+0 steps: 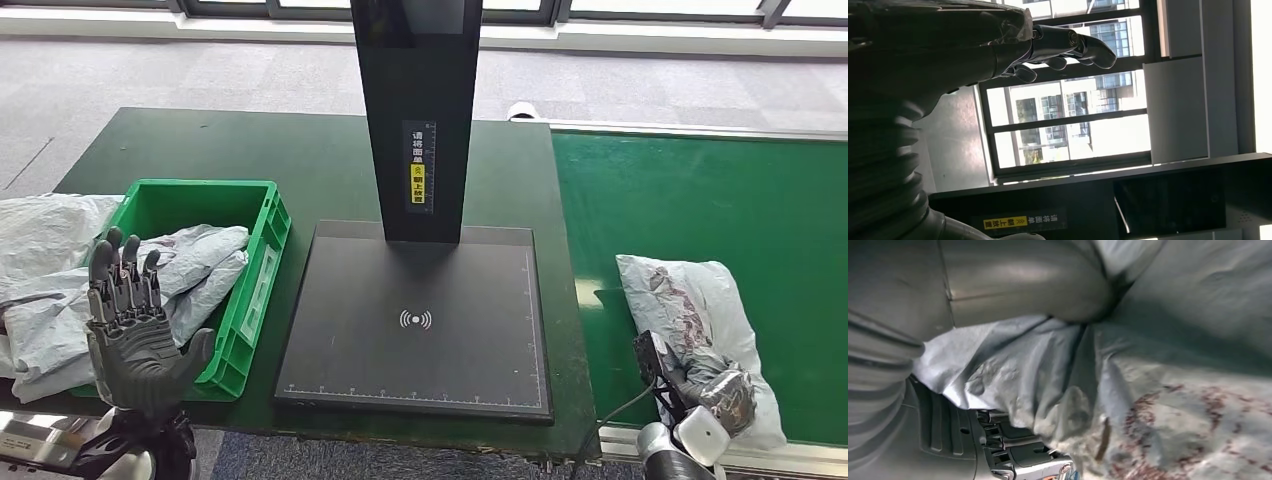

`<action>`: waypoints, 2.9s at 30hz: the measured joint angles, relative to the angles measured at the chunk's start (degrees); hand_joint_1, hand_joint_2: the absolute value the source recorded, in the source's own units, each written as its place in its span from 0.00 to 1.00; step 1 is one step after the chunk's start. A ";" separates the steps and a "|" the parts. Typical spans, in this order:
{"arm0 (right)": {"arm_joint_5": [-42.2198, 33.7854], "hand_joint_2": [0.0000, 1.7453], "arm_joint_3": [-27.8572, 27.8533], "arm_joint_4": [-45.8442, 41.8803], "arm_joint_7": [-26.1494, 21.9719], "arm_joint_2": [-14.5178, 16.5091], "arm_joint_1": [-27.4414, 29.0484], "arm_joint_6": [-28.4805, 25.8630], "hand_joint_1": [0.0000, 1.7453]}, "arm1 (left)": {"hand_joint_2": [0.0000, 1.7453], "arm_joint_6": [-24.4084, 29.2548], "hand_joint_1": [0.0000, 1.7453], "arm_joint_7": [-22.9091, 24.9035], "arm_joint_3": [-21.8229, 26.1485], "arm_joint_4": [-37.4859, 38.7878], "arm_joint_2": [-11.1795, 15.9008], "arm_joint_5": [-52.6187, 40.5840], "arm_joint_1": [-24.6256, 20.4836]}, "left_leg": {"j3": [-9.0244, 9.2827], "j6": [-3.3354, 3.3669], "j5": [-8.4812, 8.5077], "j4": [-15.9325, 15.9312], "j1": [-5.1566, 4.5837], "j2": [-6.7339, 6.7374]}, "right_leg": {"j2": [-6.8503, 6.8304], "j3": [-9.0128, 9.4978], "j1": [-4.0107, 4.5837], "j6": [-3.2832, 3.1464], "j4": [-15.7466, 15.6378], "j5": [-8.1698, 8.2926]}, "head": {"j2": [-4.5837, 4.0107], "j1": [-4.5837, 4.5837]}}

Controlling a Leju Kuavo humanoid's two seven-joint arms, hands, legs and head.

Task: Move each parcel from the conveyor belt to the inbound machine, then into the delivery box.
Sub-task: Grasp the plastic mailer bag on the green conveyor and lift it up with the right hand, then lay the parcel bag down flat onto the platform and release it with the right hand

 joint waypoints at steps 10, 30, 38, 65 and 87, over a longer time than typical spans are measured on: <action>-1.12 1.00 0.00 0.03 -5.67 -0.11 -0.31 -6.89 1.00 | 1.00 0.97 0.00 -0.01 -0.01 0.33 0.02 -0.38 -0.03 | 0.09 0.01 0.00 0.00 0.00 0.02 | 0.02 0.09 0.01 0.00 -0.02 0.00 | 0.00 0.01; -20.75 1.00 -3.23 -47.80 -57.79 17.07 8.92 -11.40 1.00 | 1.00 2.24 0.00 0.00 -1.14 2.83 0.21 -1.04 -0.75 | -0.03 -0.04 0.00 -0.03 0.04 0.12 | 0.13 -0.13 -0.01 -0.08 0.04 -0.02 | 0.00 0.01; -28.42 1.00 3.56 -59.67 -57.58 17.71 13.02 -11.36 1.00 | 1.00 3.31 0.00 0.00 -2.27 3.73 0.60 -0.96 -2.07 | -0.02 -0.05 -0.01 -0.03 0.00 0.15 | 0.14 -0.13 0.01 -0.06 0.04 0.00 | 0.01 0.03; -11.63 1.00 21.43 -46.79 -52.30 17.44 12.84 -11.26 1.00 | 1.00 7.72 0.00 0.01 -6.17 5.37 1.53 0.02 -4.32 | -0.03 -0.08 0.00 -0.05 0.04 0.25 | 0.19 -0.11 0.08 -0.09 0.05 0.01 | 0.00 0.02; -10.78 1.00 27.85 -10.66 -45.69 16.61 2.27 -3.69 1.00 | 1.00 5.91 0.00 0.01 -6.08 5.35 1.49 -0.78 -4.40 | 0.02 -0.09 0.01 -0.04 0.05 0.22 | 0.18 -0.09 0.12 -0.09 0.05 0.01 | 0.00 0.03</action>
